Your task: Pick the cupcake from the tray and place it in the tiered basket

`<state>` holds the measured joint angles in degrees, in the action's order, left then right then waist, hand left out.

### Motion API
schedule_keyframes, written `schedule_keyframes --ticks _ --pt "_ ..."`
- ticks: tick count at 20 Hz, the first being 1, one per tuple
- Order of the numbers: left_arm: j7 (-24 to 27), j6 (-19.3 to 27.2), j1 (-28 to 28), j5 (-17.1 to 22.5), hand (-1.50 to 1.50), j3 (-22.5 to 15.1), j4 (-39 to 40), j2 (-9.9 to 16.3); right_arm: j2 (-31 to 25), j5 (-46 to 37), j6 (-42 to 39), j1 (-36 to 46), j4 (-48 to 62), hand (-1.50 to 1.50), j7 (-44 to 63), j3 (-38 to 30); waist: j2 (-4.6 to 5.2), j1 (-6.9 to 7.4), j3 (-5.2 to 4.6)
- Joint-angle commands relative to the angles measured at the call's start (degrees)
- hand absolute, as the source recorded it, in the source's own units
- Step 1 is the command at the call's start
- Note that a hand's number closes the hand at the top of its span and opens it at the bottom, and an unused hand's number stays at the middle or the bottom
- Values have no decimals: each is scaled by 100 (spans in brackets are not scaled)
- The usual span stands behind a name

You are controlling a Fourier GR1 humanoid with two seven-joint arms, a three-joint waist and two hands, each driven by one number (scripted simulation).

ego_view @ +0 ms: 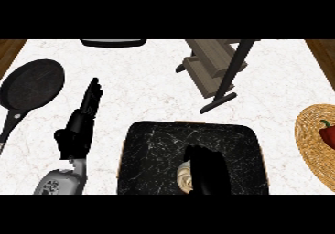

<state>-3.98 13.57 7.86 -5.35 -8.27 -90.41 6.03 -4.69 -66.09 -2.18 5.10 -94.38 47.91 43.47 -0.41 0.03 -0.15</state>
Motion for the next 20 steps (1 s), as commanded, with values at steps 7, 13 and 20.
schedule_keyframes --ticks 7,13,20 --pt "180 -43 41 -11 0 93 222 25 -472 808 -4215 2064 -1208 150 -225 -389 22 44 -4" --pt "191 -52 49 -32 0 68 229 -48 -19 1331 -5770 3641 -1675 150 154 -1965 12 2 4" --pt "167 -25 113 -31 0 125 300 -90 350 1589 -6731 5205 -2214 150 462 -3557 -34 -90 1"
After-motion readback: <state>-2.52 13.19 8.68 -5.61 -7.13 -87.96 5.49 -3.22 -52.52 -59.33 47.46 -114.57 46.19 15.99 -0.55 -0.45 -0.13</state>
